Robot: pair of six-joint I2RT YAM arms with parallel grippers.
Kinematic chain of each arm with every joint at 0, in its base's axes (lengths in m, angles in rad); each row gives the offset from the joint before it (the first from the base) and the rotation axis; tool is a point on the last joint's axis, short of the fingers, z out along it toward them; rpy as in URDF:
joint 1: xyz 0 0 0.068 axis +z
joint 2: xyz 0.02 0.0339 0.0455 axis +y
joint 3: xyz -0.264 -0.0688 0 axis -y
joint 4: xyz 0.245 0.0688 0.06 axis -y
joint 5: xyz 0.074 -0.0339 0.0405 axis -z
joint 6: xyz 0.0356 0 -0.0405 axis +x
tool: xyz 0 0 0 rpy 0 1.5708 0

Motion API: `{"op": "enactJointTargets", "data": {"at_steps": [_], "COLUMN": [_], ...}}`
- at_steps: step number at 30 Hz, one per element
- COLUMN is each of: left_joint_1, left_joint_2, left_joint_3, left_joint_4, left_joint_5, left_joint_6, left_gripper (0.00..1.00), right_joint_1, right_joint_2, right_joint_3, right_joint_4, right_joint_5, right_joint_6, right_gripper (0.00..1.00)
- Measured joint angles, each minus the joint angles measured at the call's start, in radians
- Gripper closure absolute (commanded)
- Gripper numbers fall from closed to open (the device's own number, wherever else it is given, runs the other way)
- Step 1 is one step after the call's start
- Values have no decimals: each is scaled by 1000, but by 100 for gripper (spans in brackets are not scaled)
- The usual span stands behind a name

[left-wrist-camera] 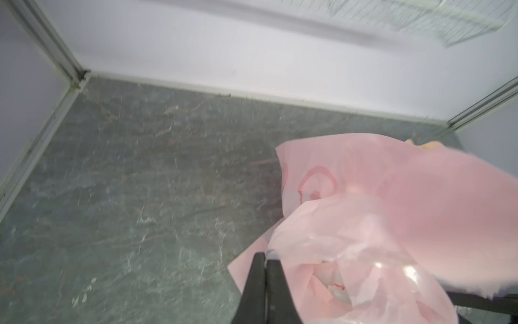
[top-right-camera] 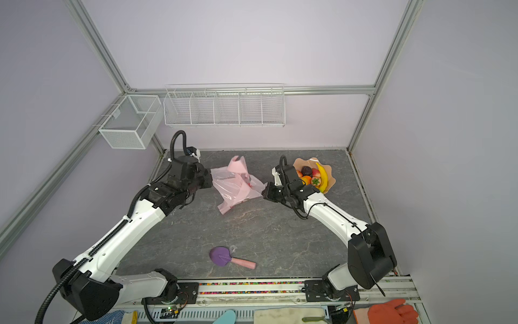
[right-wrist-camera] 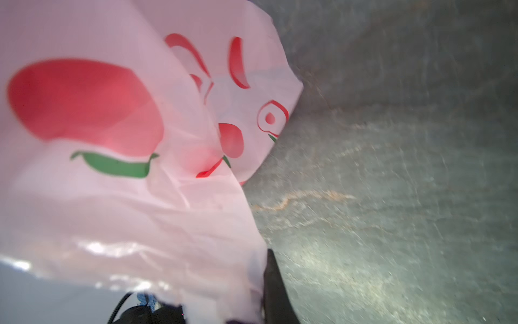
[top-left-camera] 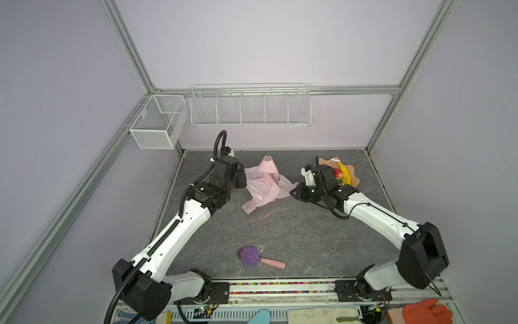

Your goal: Place the fruits into the plastic bag

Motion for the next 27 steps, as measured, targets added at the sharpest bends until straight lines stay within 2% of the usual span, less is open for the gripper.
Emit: {"op": "enactJointTargets", "data": {"at_steps": [2, 3, 5, 7, 9, 10, 11, 14, 15, 16, 18, 21, 23, 27], "left_joint_1": [4, 6, 6, -11, -43, -63, -80, -82, -55, -24, 26, 56, 60, 59], "left_joint_2": [29, 77, 220, 389, 473, 439, 366, 62, 7, -4, 63, 186, 188, 106], "left_joint_3": [80, 178, 454, 808, 1041, 1019, 909, 359, 235, 173, 193, 359, 418, 457], "left_joint_4": [9, -10, -21, -42, -76, -64, -39, 75, 67, 40, -27, -88, -91, -96], "left_joint_5": [22, 38, 67, 80, 91, 97, 100, 127, 132, 127, 110, 61, 31, -19], "left_joint_6": [9, 21, 54, 98, 115, 117, 108, 32, 6, -6, 1, 43, 70, 116], "left_gripper": [100, 100, 100, 100, 100, 100, 100, 100, 100, 100, 100, 100, 100, 100], "right_joint_1": [-11, -24, -50, -68, -72, -69, -65, -52, -50, -50, -51, -64, -88, -142], "right_joint_2": [28, 75, 205, 341, 356, 289, 211, -47, -84, -82, 2, 154, 166, 85], "right_joint_3": [94, 197, 474, 819, 965, 916, 821, 430, 325, 255, 201, 246, 255, 235], "right_joint_4": [-12, -46, -102, -142, -118, -80, -45, 37, 50, 51, 3, -101, -122, -110], "right_joint_5": [-16, -31, -57, -65, -63, -63, -63, -86, -98, -106, -107, -102, -100, -88], "right_joint_6": [-9, -20, -51, -95, -127, -132, -127, -95, -84, -78, -80, -95, -94, -77], "right_gripper": [93, 93, 93, 93, 93, 93, 93, 93, 93, 93, 93, 93, 93, 93]}}
